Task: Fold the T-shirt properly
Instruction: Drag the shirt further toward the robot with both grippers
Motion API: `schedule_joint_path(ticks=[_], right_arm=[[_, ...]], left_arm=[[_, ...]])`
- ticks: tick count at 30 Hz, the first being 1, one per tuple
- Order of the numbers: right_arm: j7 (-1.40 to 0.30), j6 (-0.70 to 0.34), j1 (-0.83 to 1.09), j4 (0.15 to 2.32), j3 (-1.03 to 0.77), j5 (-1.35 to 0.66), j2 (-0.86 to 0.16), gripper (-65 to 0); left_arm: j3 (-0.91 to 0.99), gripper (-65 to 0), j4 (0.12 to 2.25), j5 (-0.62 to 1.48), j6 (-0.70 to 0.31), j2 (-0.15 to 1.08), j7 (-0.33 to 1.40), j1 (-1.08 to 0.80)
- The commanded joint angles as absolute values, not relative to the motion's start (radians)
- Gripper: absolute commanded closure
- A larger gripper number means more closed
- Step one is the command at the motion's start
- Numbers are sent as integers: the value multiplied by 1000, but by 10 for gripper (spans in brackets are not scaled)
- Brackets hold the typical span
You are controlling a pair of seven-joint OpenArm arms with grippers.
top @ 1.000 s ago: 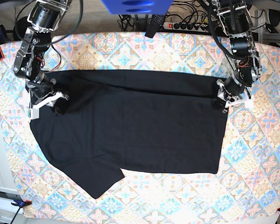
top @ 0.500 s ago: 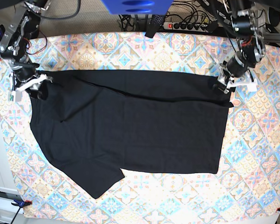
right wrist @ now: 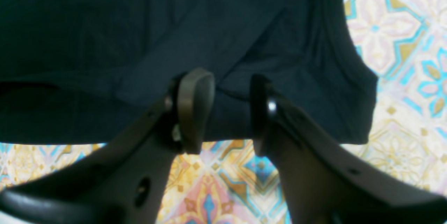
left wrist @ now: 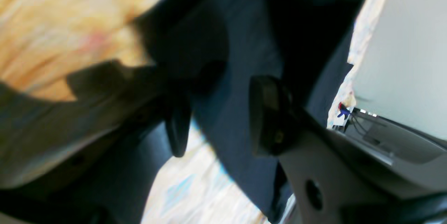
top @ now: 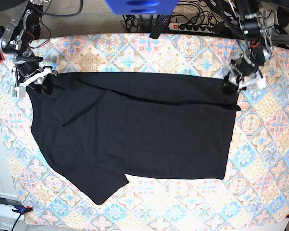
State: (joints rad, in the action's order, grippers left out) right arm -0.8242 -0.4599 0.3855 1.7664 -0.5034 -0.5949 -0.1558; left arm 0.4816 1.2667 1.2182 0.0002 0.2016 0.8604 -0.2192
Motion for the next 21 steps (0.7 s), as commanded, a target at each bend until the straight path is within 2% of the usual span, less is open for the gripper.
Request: schedule_joint_path(ticks=[1,6,8,11,12,18,21], right_arm=[[-803,-466,383,1781,-513,-613,-170,-214],[-803,-466,383,1721,-518,-613,-170,-217],[-802,-466,383,1681,-518,-613,-170,-217],[-797,-466,381,1623,-536,-613,-170,-217],[-799,-466,378,1600,-556,-613,-166,-218],[-802,-466,375,1445,-641,-613,-166,-219],[-797,-466,366,1369,-657,-613,-168,-252]], left_arm=[[481,-258,1267,1210,7,208,865,-206],[481,-247,1216,1210,4,183,871,-139],[481,-188,1208,1210,4,182,872,-131],[481,-14,1208,1210,4,182,872,-131],[481,0,1208,1210,4,182,872,-131],[481,0,1208,1216,4,188,898,-147],[481,0,1213,1218,4,189,901,-160]])
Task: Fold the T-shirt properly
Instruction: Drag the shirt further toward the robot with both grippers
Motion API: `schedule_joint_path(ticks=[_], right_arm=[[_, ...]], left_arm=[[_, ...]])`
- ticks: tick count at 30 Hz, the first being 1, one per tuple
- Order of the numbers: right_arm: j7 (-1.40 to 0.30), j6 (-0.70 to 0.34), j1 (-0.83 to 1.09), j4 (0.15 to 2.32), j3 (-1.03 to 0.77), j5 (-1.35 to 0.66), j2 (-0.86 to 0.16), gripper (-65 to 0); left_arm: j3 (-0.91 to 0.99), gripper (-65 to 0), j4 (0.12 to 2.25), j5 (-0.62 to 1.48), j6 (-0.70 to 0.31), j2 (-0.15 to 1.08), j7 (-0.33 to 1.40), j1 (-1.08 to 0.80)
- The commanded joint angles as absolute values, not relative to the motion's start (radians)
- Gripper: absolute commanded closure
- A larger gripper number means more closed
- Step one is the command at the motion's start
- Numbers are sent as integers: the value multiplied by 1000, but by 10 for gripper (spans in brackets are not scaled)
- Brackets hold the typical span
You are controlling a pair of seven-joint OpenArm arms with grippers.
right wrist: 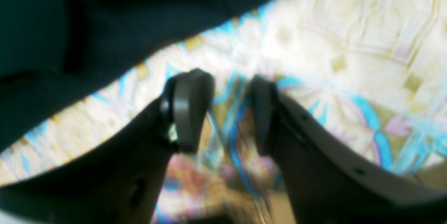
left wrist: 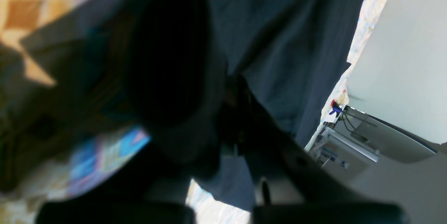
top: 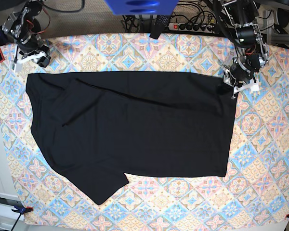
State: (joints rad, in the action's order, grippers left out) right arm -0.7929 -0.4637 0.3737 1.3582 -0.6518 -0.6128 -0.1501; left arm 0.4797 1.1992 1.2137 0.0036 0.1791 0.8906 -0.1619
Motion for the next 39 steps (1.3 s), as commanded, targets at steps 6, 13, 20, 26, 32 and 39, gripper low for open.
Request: schedule_joint_path(ticks=[6,13,20,26,32,39], right_arm=[[-796,-466,266,1276,-659,-613,-170,-316],[-796,-466,199,1179,-659,-613,-170,-316],[-802,-466,157,1155,-654,-613,-170,-282],[-802,-499,194,1156,-674,-613,-171,-62],[-803,-604,285,1156,-748,-613,-171,-17],[-803,-638,397,1207,-753,-613,-171,-17]], left_arm=[[481,0,1213,1218,4,186,901,-171],[481,0,1214,1218,4,188,901,-176],[484,0,1214,1219,4,189,901,-189],[487,0,1242,1219,4,191,901,-229],[487,0,1311,1219,4,193,901,-308],[487,0,1388,1219,4,193,901,-423]])
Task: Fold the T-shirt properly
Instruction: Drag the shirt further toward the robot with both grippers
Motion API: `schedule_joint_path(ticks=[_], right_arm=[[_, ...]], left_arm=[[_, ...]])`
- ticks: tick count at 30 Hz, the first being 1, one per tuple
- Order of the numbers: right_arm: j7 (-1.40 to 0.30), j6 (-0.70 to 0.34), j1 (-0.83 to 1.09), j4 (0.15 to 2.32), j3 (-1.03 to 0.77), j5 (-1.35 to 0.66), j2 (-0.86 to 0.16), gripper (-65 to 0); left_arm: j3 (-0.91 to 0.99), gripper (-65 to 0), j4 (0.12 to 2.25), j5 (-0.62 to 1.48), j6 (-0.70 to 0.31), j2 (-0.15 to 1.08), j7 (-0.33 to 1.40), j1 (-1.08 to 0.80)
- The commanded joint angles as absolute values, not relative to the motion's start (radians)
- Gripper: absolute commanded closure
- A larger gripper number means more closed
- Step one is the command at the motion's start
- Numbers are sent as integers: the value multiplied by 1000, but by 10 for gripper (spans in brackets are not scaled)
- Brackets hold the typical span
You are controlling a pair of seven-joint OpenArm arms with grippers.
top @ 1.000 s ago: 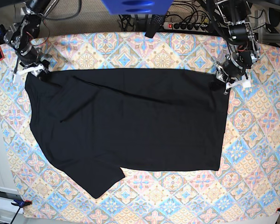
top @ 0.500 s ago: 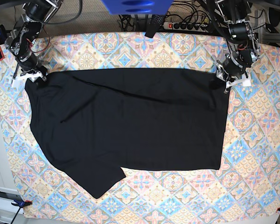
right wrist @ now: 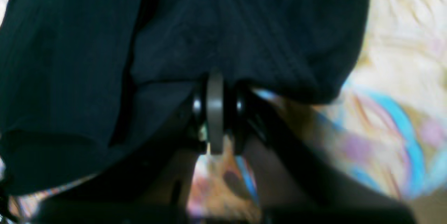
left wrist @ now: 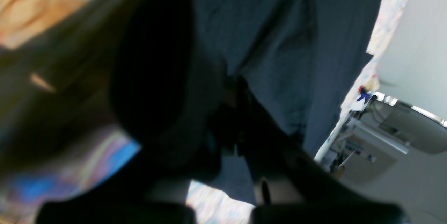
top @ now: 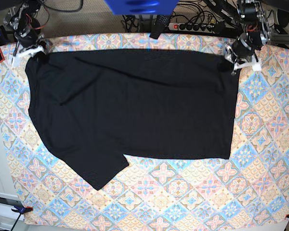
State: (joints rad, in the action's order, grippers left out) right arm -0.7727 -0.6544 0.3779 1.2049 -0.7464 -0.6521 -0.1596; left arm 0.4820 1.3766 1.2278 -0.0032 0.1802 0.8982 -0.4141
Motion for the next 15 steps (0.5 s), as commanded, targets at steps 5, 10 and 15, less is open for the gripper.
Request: schedule_joint_path(ticks=[5,10,15], right_arm=[[-803,-698,487,1328,-753,-613,-171,-16],[-803,-698,527,1389,-753,-613,-170,-18],[-803,-698,530,1391,-753,-613,-170,-80]], left_arm=[[489,0,1425,1219,4,193,901,-503],[489,0,1426,1221,4,193,901,-527],[489,-19,1428,1230,2,193,915,-527]])
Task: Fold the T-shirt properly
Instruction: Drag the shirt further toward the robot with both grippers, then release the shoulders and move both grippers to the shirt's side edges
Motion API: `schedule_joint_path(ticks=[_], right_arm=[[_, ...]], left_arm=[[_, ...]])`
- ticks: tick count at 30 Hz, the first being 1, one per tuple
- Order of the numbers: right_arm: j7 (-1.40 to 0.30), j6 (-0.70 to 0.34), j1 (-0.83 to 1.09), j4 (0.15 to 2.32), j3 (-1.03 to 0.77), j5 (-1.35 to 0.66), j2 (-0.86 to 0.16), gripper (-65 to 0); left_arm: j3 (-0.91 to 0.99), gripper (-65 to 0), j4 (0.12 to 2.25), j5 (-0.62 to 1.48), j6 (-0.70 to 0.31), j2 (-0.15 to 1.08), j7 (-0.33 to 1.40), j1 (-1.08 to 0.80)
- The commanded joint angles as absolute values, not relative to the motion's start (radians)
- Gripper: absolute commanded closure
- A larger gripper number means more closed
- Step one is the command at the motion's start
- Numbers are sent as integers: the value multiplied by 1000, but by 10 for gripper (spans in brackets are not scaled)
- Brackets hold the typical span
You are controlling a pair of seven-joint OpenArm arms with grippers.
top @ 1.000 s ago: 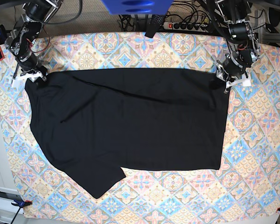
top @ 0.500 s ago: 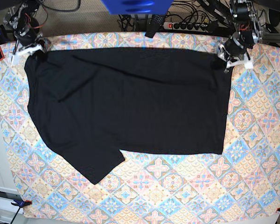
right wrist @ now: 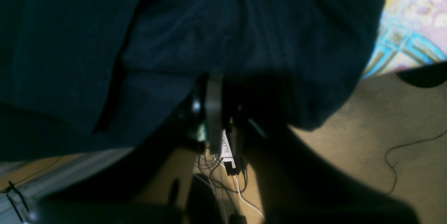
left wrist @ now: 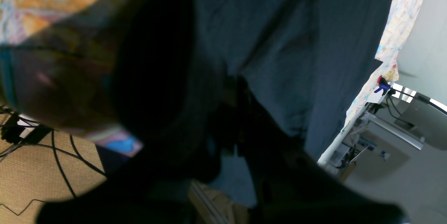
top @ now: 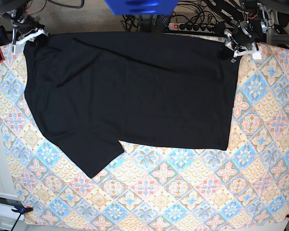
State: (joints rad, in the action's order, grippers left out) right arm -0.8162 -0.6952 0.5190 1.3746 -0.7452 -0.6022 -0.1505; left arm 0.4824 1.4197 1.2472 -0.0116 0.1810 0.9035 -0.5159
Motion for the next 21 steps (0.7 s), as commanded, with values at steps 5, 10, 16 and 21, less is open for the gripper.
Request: schedule_joint_path(ticks=[5,10,16,21], right_arm=[[-803,-698,556,1402,-757,-611,-170,-223],[-803,-698,567,1454,-820,-610,-166,-244],[-803,-698,573,1534,-849,-610,-166,-244],[-803,-698,572,1615,-849,-610,-166,-244]], left_arm=[[556,-181,1428,1282,2,193,1032,-527],[645,-270,1451,1325,2,193,1087,-575],[696,-270,1664,1331,2,220,1084,-639],[728,-270,1747,1314,2,248,1082,-561]])
